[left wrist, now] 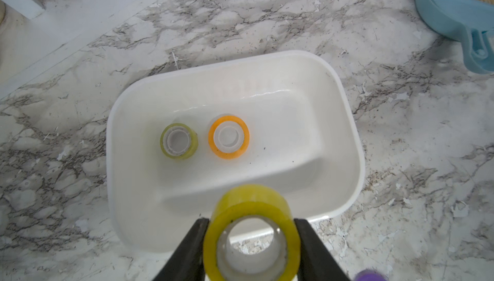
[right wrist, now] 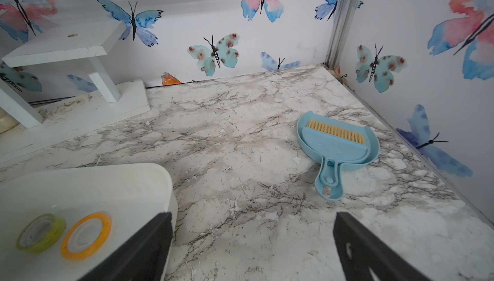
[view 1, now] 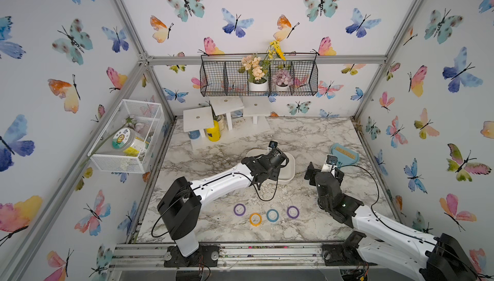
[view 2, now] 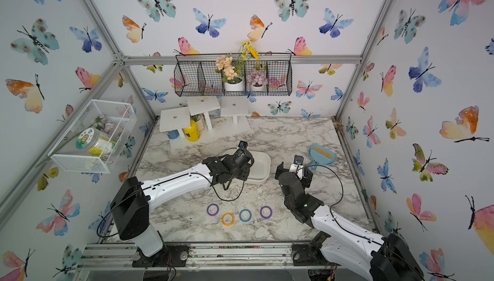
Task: Put the transparent tape into the storage box
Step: Place the tape in the storage box.
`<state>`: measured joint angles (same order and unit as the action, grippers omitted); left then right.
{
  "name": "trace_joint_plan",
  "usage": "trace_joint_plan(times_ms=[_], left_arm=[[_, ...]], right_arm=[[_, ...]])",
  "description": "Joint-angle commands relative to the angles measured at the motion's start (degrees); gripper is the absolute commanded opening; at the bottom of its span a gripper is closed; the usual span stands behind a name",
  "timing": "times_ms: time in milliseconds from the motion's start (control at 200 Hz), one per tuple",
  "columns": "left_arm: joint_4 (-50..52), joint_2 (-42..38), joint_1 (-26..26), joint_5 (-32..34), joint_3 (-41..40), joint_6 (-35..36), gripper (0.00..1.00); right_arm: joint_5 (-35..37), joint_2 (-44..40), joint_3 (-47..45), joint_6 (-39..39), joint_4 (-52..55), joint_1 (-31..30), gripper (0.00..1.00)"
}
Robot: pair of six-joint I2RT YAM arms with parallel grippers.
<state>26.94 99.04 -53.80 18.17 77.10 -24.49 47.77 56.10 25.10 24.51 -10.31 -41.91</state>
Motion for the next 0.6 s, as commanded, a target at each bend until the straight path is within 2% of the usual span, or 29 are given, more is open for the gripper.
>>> trace_joint_plan(times_ms=[0, 370, 596], left_arm=[[-3.3, 4.9, 0.7, -1.3, 3.2, 3.6, 0.49], [-9.1, 18.4, 2.3, -5.0, 11.2, 6.2, 0.50], [-9.9, 22.9, 3.2, -6.0, 13.5, 6.4, 0.50]], right_arm=[[2.7, -0.9, -0.7, 0.9, 0.1, 0.4, 0.99], [3.8, -0.6, -0.8, 1.0, 0.2, 0.4, 1.00], [4.1, -0.8, -0.8, 0.9, 0.3, 0.4, 1.00]])
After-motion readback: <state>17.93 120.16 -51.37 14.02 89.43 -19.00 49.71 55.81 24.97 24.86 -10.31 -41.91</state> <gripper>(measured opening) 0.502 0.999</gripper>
